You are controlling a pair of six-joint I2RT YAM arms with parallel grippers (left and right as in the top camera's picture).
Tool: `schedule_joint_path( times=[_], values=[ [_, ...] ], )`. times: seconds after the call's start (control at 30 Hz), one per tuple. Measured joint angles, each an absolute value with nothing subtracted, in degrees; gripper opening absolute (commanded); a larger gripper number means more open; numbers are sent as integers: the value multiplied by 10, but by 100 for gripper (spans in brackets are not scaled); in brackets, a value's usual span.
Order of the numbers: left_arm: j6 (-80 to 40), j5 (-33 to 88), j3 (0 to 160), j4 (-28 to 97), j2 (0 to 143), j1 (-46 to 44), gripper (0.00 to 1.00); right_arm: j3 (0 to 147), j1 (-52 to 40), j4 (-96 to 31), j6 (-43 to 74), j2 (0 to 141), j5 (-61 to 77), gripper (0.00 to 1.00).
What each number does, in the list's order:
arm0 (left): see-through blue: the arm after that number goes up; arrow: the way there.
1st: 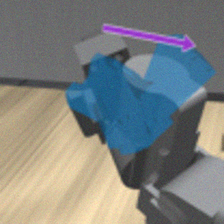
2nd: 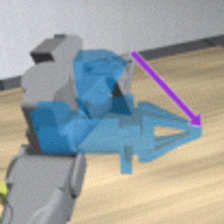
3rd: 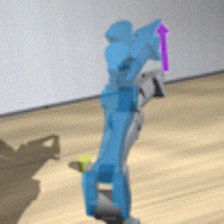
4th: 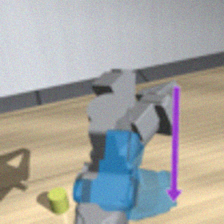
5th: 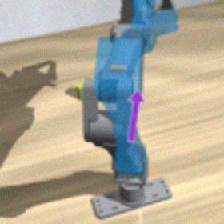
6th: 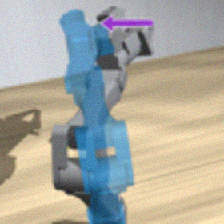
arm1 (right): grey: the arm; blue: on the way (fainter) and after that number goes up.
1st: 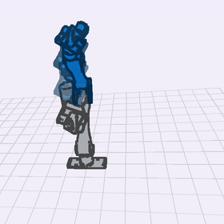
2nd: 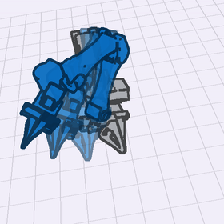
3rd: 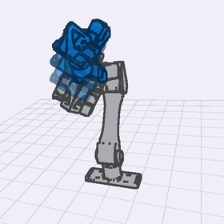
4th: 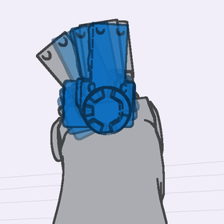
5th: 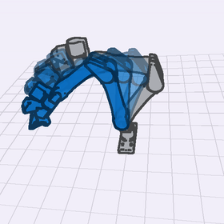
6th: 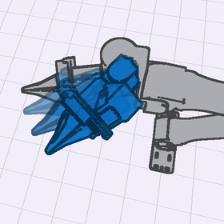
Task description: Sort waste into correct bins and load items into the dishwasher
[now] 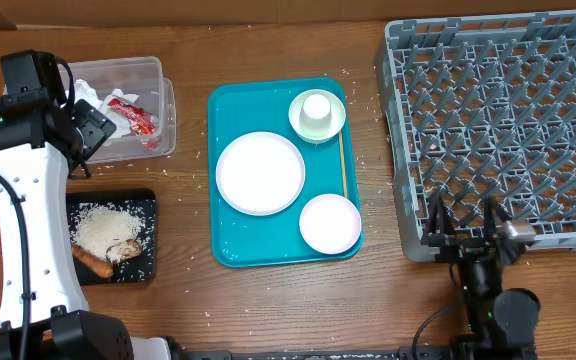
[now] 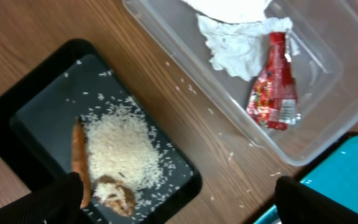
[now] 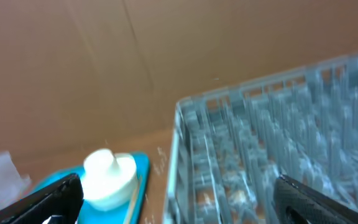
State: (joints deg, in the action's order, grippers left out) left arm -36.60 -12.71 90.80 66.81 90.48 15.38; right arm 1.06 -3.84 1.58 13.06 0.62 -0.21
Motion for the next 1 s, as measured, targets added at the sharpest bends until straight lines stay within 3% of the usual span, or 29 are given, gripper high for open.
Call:
schedule_joint_path(
  times=[0.23, 0.6, 0.8, 1.0],
  values=[
    [-392, -70, 908, 630, 905, 154, 100, 11, -38, 124, 185, 6, 58, 100],
    [-404, -14, 908, 605, 905, 154, 100, 11, -39, 394, 269, 6, 86, 100],
    [-404, 21, 908, 596, 905, 165, 100, 49, -38, 353, 241, 23, 86, 100],
    [-404, 47, 908, 601, 905, 193, 100, 207, -39, 246, 161, 148, 130, 100]
  ],
)
